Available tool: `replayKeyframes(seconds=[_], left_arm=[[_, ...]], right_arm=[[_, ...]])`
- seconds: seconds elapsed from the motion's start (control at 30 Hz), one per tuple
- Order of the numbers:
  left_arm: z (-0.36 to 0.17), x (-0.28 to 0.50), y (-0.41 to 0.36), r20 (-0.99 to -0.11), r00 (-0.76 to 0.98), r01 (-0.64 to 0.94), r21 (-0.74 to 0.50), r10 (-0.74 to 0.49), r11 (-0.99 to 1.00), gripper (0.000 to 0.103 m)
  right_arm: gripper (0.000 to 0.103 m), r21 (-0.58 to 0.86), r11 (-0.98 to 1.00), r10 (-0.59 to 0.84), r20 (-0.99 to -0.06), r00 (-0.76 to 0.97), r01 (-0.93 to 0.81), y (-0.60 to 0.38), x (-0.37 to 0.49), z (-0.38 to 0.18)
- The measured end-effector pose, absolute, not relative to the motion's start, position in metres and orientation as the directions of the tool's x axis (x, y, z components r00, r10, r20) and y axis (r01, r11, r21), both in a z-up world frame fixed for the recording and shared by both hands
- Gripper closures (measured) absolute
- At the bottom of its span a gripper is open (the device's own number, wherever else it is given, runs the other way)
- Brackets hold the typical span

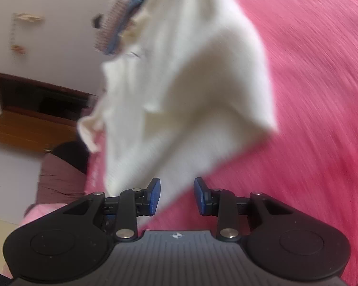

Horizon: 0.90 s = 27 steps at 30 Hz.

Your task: Fold clothes

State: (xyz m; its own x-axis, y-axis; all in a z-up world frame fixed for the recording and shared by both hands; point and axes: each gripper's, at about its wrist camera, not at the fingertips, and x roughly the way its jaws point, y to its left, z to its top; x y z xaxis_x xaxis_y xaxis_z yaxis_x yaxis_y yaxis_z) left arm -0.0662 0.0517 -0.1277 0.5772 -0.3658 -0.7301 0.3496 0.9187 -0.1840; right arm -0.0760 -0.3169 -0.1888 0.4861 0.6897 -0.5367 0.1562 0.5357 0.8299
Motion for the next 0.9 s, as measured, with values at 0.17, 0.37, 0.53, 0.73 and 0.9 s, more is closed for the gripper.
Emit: replayKeyframes(seconds=[0.17, 0.37, 0.53, 0.73, 0.9], left_arm=[[-0.127, -0.064, 0.049, -0.726, 0.596, 0.332, -0.165, -0.342, 0.929, 0.051], [-0.129, -0.063, 0.043, -0.713, 0.623, 0.337, -0.127, -0.322, 0.933, 0.051], [-0.129, -0.069, 0.034, -0.714, 0.603, 0.417, -0.098, -0.356, 0.904, 0.051], [-0.137, -0.088, 0.012, -0.718, 0.600, 0.549, 0.048, -0.353, 0.835, 0.051], [-0.146, -0.098, -0.005, -0.705, 0.635, 0.587, 0.174, -0.316, 0.791, 0.050]], right_arm=[[0.070, 0.843, 0.489, 0.681, -0.531, 0.504, 0.226, -0.314, -0.078, -0.199], [0.072, 0.850, 0.450, 0.658, -0.523, 0.542, 0.275, -0.301, -0.061, -0.207], [0.073, 0.857, 0.433, 0.640, -0.510, 0.575, 0.279, -0.291, -0.053, -0.208], [0.097, 0.811, 0.544, 0.609, -0.559, 0.563, 0.216, -0.275, -0.044, -0.201], [0.100, 0.798, 0.577, 0.603, -0.559, 0.569, 0.172, -0.267, -0.042, -0.191]])
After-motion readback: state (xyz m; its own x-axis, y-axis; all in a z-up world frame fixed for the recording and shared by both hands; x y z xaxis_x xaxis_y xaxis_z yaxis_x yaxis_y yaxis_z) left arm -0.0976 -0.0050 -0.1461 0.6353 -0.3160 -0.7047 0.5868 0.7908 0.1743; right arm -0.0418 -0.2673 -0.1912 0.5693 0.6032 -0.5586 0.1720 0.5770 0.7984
